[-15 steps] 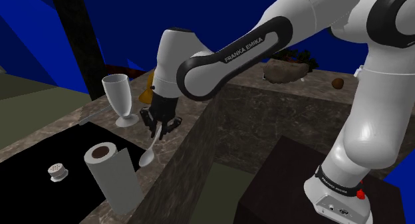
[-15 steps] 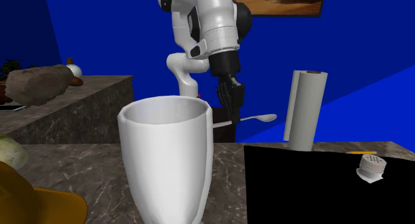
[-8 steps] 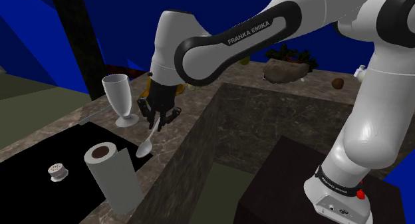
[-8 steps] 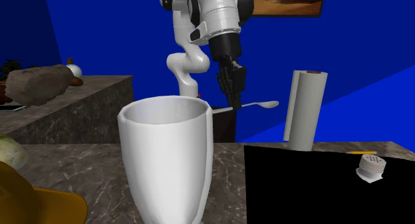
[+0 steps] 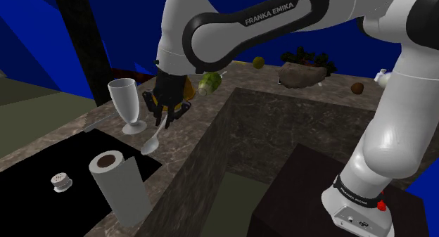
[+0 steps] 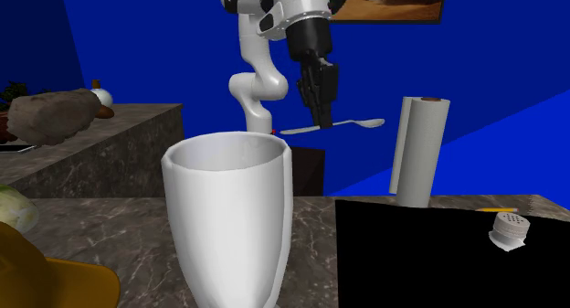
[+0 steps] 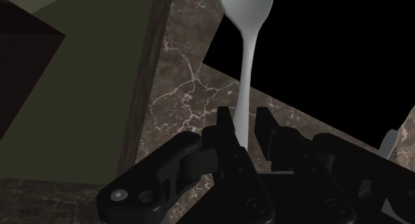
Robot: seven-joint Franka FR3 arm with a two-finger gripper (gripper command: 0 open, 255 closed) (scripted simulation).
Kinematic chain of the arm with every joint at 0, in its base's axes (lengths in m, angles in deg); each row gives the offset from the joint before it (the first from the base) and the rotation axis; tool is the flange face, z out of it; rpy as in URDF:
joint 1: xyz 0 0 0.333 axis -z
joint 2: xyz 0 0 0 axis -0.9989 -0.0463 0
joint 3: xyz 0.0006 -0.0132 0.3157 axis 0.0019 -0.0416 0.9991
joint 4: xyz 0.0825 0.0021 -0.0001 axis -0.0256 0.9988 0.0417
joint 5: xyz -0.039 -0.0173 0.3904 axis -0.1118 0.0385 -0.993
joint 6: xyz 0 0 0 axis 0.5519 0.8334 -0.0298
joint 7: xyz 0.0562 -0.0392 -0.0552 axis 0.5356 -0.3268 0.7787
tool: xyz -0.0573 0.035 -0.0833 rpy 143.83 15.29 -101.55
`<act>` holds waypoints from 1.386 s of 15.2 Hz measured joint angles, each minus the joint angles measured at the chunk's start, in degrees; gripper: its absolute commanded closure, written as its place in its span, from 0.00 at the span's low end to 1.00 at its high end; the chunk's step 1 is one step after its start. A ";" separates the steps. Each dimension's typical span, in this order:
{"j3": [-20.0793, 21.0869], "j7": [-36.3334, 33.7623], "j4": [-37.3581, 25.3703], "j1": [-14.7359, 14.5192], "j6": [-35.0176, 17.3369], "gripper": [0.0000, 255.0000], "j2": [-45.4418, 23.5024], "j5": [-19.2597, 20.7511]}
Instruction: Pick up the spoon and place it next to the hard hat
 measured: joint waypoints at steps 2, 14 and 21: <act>0.06 -0.08 -1.15 0.02 1.48 1.00 0.42 -0.20; -0.91 1.56 -10.19 1.16 9.72 1.00 -0.79 0.13; -3.73 7.06 -19.77 3.66 13.36 1.00 -8.48 2.53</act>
